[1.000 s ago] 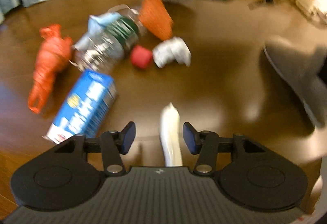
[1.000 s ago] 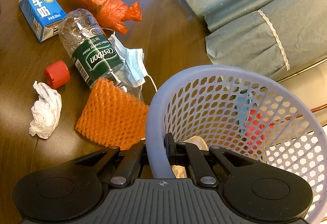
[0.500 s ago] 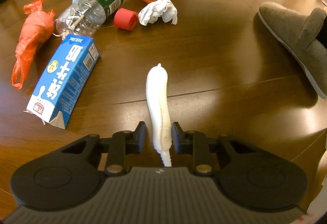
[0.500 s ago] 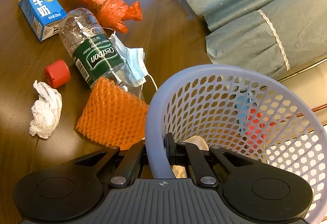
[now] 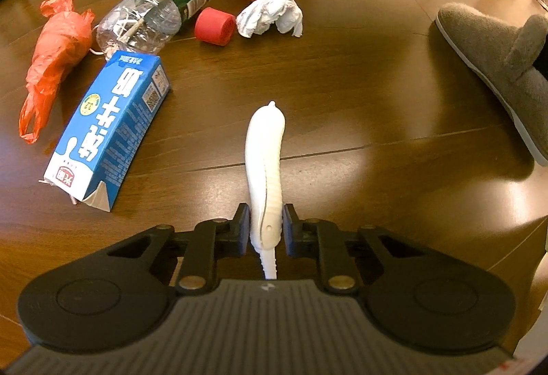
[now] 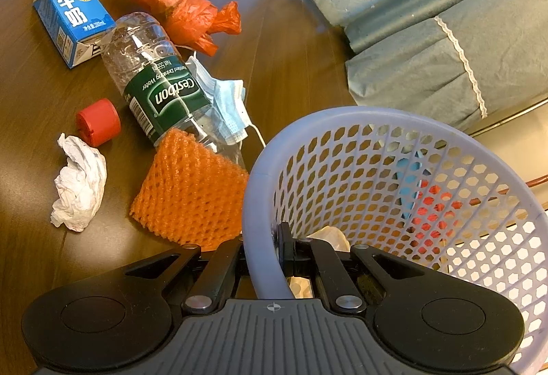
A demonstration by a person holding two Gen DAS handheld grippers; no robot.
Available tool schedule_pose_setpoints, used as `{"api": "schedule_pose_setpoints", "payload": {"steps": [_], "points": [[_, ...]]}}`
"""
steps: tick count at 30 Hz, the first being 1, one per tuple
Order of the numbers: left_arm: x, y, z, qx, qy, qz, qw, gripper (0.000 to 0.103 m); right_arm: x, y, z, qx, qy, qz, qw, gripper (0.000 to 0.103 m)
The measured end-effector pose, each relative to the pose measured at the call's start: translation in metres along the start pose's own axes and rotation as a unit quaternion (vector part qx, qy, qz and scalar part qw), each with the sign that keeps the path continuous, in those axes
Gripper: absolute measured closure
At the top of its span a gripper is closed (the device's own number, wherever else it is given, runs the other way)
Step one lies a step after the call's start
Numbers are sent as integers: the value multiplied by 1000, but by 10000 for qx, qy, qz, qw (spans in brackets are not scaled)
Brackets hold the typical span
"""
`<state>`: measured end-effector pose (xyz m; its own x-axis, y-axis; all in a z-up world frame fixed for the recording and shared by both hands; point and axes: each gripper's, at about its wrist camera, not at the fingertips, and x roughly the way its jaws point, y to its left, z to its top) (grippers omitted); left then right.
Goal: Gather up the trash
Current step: 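Grasp the white tissue strip from the floor with the left tool, then carry the tissue strip with the left tool and release it into the wastebasket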
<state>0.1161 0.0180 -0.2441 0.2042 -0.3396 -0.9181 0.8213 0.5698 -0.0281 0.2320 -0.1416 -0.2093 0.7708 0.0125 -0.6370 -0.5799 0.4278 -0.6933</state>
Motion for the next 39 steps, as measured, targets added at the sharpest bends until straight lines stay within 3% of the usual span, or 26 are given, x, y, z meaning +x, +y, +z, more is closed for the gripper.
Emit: {"api": "schedule_pose_setpoints", "payload": {"steps": [23, 39], "points": [[-35, 33, 62, -563, -687, 337, 9955, 87, 1, 6, -1, -23, 7, 9, 10000, 103], [-55, 49, 127, -403, -1367, 419, 9889, 87, -1, 9, -3, -28, -1, 16, 10000, 103]]}}
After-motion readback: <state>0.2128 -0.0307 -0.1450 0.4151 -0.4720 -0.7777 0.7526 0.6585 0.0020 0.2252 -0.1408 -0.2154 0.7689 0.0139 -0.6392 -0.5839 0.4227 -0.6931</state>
